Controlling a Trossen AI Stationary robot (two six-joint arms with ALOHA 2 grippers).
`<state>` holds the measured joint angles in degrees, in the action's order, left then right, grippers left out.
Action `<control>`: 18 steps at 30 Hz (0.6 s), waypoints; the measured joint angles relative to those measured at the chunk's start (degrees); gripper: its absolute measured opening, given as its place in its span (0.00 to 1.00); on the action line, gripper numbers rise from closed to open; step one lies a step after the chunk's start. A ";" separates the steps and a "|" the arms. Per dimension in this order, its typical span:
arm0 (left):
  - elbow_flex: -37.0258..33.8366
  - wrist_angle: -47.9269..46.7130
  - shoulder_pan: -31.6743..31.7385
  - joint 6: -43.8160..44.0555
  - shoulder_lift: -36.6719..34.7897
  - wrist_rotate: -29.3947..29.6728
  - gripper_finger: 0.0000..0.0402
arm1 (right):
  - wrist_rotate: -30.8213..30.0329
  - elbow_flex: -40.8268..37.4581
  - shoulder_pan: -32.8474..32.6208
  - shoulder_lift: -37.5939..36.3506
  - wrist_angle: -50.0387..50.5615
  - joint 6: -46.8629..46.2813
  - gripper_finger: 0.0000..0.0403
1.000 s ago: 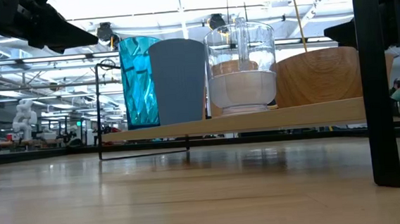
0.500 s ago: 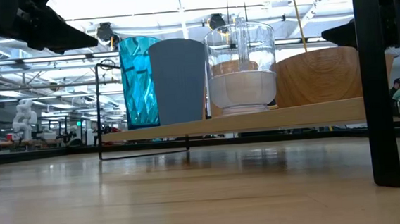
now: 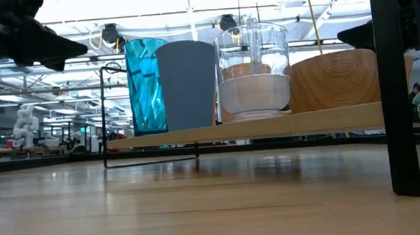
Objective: Stack small to large cups/mugs on shelf
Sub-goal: Return to Home Position
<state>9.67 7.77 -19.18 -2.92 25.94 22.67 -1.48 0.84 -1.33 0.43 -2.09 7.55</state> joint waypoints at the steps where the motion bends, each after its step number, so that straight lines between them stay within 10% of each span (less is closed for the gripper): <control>1: -0.24 0.00 0.00 -0.23 -0.68 -1.01 0.01 | 0.00 0.00 -0.01 0.00 -0.02 0.00 0.00; 18: -5.32 -0.24 -0.02 -1.75 -9.08 -4.54 0.01 | -0.02 -0.02 -0.01 0.00 -0.15 0.00 0.00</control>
<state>4.35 7.53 -19.20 -4.67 16.86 18.13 -1.50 0.82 -1.34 0.43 -2.24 7.55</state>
